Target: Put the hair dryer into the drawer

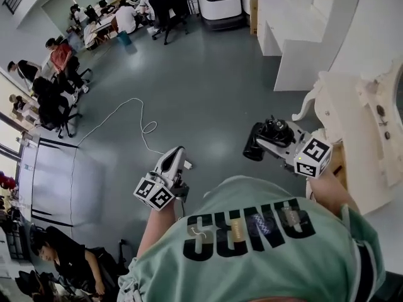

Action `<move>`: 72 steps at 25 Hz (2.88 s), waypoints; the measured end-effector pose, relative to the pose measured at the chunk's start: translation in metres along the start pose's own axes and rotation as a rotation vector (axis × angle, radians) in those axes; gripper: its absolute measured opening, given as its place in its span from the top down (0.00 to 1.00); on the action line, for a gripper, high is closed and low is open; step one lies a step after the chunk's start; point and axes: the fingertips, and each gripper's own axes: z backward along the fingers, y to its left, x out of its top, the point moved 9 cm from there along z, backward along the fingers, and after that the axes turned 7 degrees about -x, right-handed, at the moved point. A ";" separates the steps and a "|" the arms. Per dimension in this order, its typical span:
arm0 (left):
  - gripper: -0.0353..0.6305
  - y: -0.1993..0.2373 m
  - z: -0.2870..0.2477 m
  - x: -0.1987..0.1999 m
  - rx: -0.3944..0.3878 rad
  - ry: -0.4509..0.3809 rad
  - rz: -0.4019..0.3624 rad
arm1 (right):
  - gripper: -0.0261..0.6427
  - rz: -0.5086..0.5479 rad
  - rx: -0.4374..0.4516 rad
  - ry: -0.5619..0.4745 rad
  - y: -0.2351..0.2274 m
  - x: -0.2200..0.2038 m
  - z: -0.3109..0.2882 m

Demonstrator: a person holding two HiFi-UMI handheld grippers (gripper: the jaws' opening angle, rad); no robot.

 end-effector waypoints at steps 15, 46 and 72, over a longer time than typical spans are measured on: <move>0.95 -0.027 -0.226 -0.062 -0.363 0.243 0.009 | 0.69 -0.090 -0.459 -0.004 -0.115 -0.045 0.171; 0.95 -0.251 -0.470 -0.398 -0.878 0.650 0.188 | 0.69 -0.508 -0.737 0.732 -0.198 -0.417 0.387; 0.95 -0.211 -0.435 -0.401 -0.780 0.682 0.201 | 0.68 -0.660 -0.752 1.007 -0.262 -0.510 0.316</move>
